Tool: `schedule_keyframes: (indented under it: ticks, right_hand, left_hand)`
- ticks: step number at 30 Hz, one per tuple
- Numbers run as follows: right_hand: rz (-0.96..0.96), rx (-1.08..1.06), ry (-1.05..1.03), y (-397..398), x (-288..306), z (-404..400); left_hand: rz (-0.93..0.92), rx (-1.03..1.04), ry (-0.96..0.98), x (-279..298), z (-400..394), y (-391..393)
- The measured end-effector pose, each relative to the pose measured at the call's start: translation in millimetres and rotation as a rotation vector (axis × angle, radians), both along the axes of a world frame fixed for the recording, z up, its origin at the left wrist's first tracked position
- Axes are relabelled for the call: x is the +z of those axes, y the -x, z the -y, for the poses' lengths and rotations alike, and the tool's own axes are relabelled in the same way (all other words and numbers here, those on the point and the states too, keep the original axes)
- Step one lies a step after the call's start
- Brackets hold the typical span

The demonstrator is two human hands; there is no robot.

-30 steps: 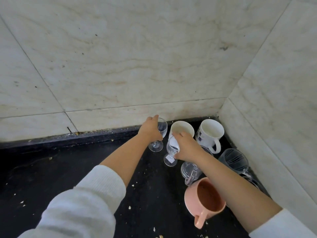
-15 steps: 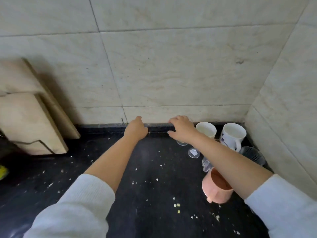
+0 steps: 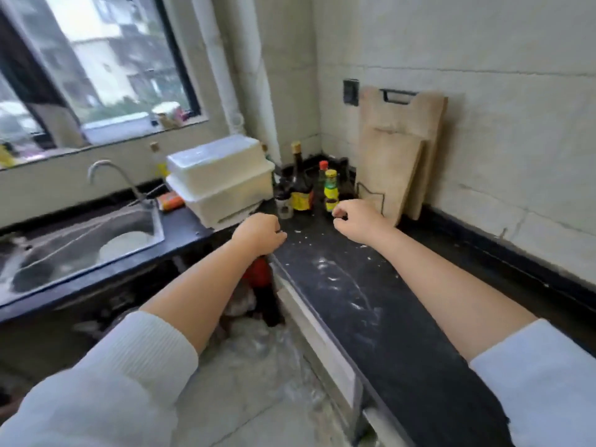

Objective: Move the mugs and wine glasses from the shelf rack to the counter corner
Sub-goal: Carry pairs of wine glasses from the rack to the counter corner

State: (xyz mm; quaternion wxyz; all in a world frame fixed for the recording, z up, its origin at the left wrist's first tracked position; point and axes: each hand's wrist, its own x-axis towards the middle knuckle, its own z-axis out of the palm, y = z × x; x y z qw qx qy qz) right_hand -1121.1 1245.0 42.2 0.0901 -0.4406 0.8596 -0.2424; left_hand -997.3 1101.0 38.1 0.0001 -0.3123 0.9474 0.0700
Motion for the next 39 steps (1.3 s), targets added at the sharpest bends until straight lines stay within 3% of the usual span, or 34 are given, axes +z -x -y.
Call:
schedule_keyframes:
  ticks: [9,18,29,39]
  right_hand:
    - [-0.051,0.547,0.054,-230.4,20.2,191.9]
    - [-0.214,0.773,0.081,-437.3,57.6,317.2]
    - [-0.312,0.867,0.071,-555.8,69.8,450.2]
    - [-0.312,1.001,0.147,-635.4,95.8,628.4]
  left_hand:
    - [-0.004,0.582,0.084,26.8,103.1,-284.3]
    - [0.002,0.873,0.247,70.4,185.7,-483.5]
    - [0.038,0.987,0.299,72.3,297.4,-594.0]
    - [0.06,1.108,0.377,100.6,448.6,-665.6]
